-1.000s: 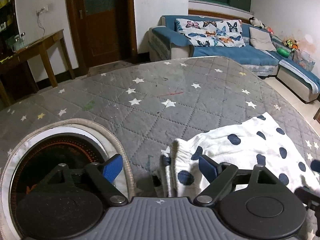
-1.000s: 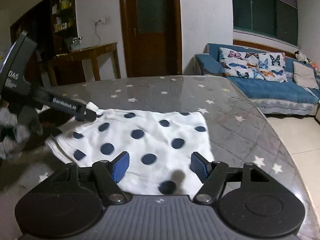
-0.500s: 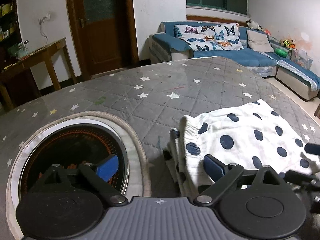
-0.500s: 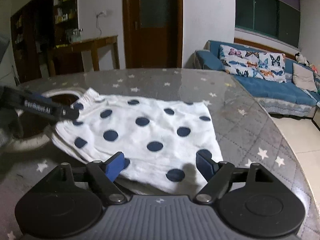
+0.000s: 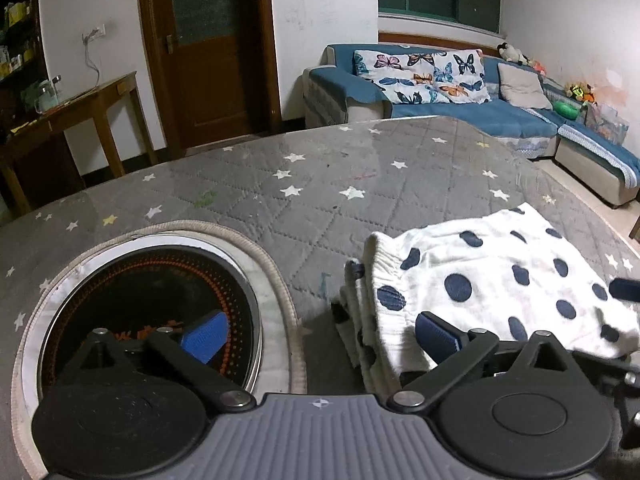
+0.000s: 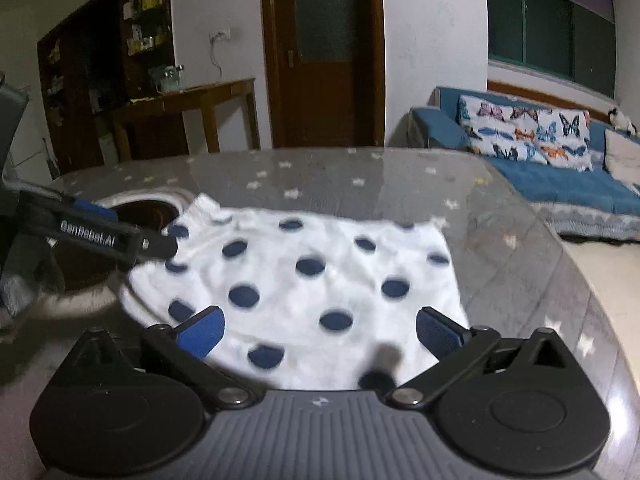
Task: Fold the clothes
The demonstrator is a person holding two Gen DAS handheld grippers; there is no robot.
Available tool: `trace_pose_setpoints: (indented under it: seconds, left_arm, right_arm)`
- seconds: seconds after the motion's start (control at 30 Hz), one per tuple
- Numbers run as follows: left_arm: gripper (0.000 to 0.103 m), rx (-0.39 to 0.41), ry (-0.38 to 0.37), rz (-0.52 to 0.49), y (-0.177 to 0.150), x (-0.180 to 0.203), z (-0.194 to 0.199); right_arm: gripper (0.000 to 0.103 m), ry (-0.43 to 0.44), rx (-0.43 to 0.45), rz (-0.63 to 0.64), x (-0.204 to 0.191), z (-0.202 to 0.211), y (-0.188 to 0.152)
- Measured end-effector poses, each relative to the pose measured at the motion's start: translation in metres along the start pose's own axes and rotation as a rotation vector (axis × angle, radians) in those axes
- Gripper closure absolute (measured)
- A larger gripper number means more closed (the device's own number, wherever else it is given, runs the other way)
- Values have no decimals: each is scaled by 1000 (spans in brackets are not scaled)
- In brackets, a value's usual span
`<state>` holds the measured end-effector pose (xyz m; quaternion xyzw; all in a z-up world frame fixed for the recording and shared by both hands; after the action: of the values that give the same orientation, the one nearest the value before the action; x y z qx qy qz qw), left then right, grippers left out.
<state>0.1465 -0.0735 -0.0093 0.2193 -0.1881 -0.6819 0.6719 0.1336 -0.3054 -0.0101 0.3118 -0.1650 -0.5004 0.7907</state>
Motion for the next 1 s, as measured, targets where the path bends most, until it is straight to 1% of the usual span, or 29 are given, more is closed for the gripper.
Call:
trace_pose_setpoints:
  seconds: [0.13,0.3,0.43,0.63,0.73,0.87,1.0]
  left_arm:
    - [0,-10,9,11,2,-3,-6]
    - [0,-26,8,14,-1,-4,-14]
    - [0,-34,3,21,0,-6,-17]
    - [0,-46,-12,30,-2,-10,-22]
    - [0,-37,-21,29,1,-10,-17]
    - [0,-18,-29,31,12,-7,-13]
    - [0,-16,-22,28,26,-2,-20]
  right_arm:
    - [0,-3,-3,0,6,-9,18]
    - [0,26,-45,-2,10,-33,37]
    - [0,33,-97,-18,14,-55,41]
    - [0,29,-160,-48,21,-74,34]
    - [0,28,-144,-40,20,-68,39]
    - [0,30,-112,-37,21,-61,54]
    - [0,31,-107,-54,25,-67,65]
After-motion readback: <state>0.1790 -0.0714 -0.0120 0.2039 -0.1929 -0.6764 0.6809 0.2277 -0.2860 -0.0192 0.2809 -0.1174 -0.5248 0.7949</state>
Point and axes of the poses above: each gripper's, at about its wrist camera, not at the fingertips, and z roughly against the way its jaws point, x to its right, y to its top, the point moved 5 cm from there along -z, roughly the way its jaws point, and after that the axes turned 14 degrees about -x, right-handed, at the moved point
